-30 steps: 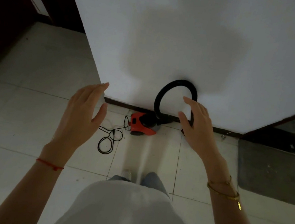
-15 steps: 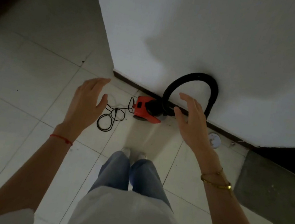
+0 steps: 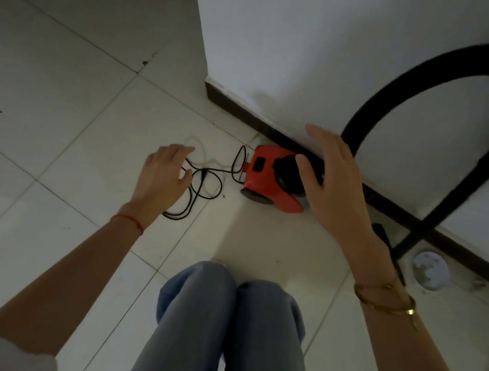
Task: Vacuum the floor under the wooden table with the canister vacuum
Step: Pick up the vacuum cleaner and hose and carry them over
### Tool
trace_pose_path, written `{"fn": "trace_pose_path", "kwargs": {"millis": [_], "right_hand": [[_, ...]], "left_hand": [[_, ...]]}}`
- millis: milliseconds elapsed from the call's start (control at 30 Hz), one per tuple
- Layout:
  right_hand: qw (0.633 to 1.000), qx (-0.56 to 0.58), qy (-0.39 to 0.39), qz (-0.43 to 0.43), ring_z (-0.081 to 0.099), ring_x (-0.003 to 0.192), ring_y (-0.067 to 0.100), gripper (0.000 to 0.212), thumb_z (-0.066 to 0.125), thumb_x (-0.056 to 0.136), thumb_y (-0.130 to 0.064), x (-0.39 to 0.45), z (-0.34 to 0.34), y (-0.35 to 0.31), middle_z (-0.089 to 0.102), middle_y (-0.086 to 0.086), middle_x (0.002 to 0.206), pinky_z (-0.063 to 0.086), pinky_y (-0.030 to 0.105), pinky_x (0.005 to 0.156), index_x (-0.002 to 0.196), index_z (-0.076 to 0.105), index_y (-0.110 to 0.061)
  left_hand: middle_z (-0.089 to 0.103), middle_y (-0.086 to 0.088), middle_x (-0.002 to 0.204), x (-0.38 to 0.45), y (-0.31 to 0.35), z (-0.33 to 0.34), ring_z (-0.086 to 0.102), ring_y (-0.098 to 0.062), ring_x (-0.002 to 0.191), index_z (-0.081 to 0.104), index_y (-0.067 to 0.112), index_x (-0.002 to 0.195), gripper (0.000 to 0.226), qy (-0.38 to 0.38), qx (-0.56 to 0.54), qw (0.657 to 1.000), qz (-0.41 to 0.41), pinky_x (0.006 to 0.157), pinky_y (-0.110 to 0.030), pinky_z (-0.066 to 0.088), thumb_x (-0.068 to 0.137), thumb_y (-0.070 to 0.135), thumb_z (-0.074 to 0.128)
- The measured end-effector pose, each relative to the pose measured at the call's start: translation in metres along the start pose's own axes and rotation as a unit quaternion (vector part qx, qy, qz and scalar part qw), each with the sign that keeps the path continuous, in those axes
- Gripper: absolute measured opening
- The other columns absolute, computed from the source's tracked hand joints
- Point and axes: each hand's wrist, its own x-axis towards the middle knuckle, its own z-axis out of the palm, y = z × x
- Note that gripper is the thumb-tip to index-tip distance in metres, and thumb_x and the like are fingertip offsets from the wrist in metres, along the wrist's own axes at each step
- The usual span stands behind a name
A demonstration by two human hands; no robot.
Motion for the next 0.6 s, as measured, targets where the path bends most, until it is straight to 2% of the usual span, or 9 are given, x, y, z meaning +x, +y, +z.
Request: {"fn": "trace_pose_path", "kwargs": {"millis": [167, 300, 433, 600], "right_hand": [[0.998, -0.03, -0.014, -0.052, 0.044, 0.12, 0.012, 0.042, 0.047, 0.098, -0.028, 0.004, 0.095, 0.075, 0.049, 0.002, 0.131, 0.03, 0.015, 0.1, 0.138, 0.041, -0.016], [0.995, -0.053, -0.018, -0.077, 0.042, 0.125, 0.014, 0.043, 0.045, 0.099, -0.03, 0.013, 0.158, 0.128, 0.047, 0.003, 0.134, 0.027, 0.014, 0.102, 0.139, 0.039, -0.016], [0.995, -0.061, -0.015, -0.073, 0.041, 0.128, 0.014, 0.045, 0.044, 0.098, -0.032, 0.02, 0.197, 0.165, 0.044, 0.002, 0.138, 0.029, 0.018, 0.105, 0.14, 0.037, -0.019], [0.994, -0.073, 0.0, -0.077, 0.041, 0.127, 0.012, 0.044, 0.045, 0.098, -0.034, 0.03, 0.225, 0.192, 0.044, 0.0, 0.137, 0.03, 0.018, 0.102, 0.14, 0.038, -0.021]], "left_hand": [[0.053, -0.013, 0.125, 0.02, -0.061, 0.147, 0.049, -0.032, 0.112, 0.05, 0.01, 0.133, 0.05, -0.049, 0.047, 0.996, -0.065, 0.09, -0.044, 0.042, 0.087, 0.029, 0.062], [0.048, -0.017, 0.128, 0.031, -0.102, 0.245, 0.048, -0.034, 0.111, 0.044, 0.008, 0.136, 0.059, -0.085, 0.073, 0.987, -0.113, 0.086, -0.045, 0.044, 0.087, 0.033, 0.063], [0.043, -0.019, 0.132, 0.04, -0.129, 0.308, 0.046, -0.036, 0.113, 0.034, 0.006, 0.14, 0.069, -0.099, 0.046, 0.98, -0.167, 0.087, -0.047, 0.046, 0.086, 0.035, 0.064], [0.049, -0.016, 0.131, 0.056, -0.149, 0.356, 0.042, -0.034, 0.117, 0.023, 0.01, 0.147, 0.082, -0.1, 0.05, 0.975, -0.19, 0.091, -0.047, 0.042, 0.083, 0.041, 0.065]]}}
